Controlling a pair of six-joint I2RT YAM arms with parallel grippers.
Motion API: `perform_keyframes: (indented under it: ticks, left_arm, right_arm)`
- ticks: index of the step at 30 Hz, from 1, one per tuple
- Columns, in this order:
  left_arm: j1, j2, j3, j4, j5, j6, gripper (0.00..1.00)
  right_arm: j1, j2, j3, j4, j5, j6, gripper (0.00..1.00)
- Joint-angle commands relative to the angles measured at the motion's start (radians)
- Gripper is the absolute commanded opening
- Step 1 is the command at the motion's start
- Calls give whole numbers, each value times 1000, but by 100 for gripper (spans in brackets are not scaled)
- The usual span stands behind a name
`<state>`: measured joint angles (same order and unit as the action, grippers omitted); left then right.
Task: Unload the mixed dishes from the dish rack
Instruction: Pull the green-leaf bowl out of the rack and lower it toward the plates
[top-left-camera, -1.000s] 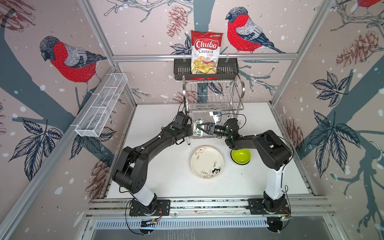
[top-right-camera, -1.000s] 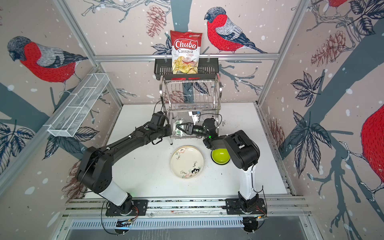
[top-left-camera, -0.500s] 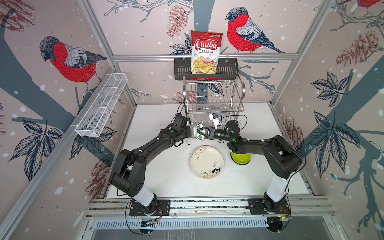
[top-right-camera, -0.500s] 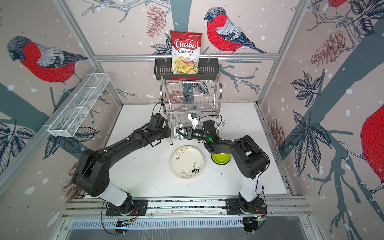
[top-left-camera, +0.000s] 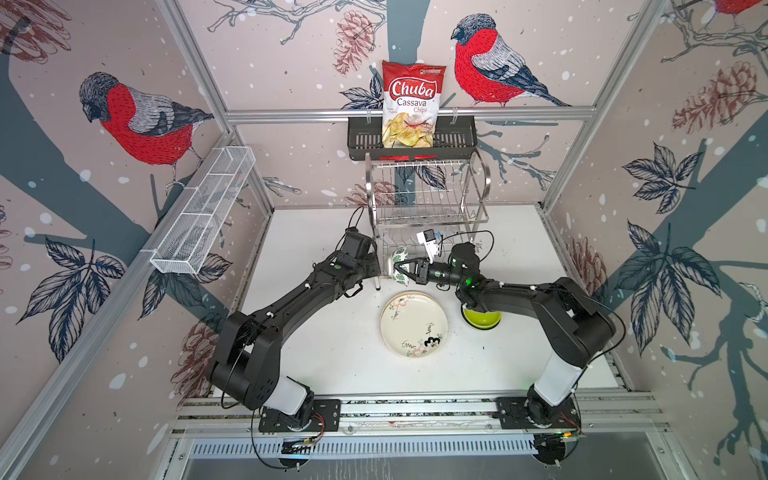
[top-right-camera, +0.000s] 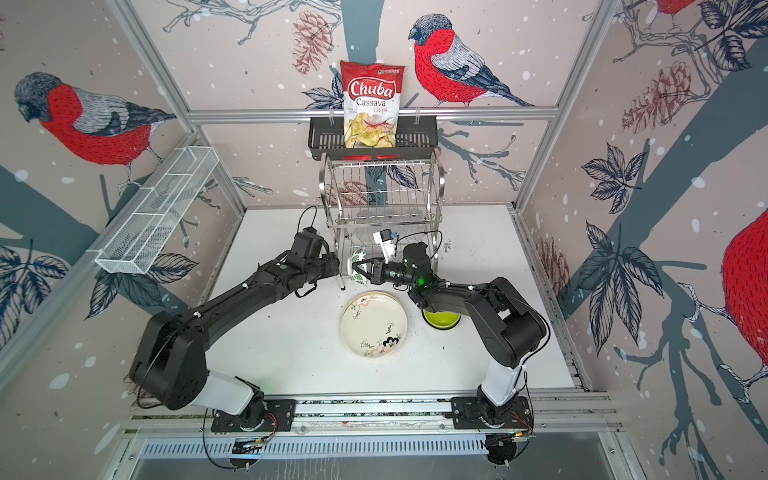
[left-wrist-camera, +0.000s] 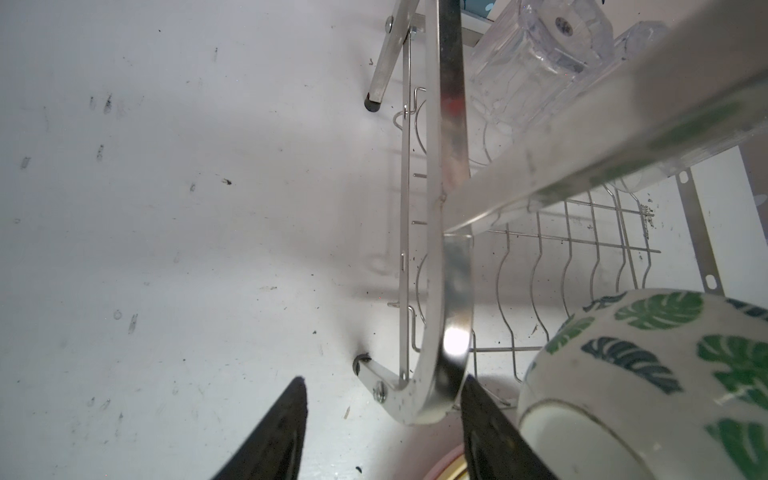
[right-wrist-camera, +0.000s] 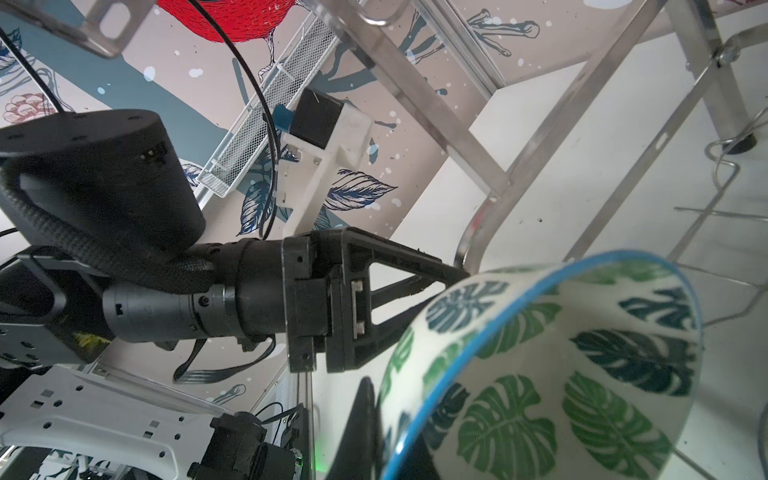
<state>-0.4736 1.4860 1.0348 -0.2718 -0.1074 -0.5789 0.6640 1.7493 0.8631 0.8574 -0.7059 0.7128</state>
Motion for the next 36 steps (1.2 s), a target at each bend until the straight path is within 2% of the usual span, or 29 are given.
perform_keyframes:
  ticks: [1, 23, 36]
  left_arm:
    - [0, -16, -4, -6, -10, -5, 59]
    - [0, -72, -24, -33, -12, -15, 62]
    - [0, -189, -60, -90, -13, -28, 63]
  right_arm:
    - [11, -27, -5, -11, 22, -44, 0]
    - [51, -144, -70, -143, 83, -118, 0]
    - [133, -304, -127, -300, 200, -182, 0]
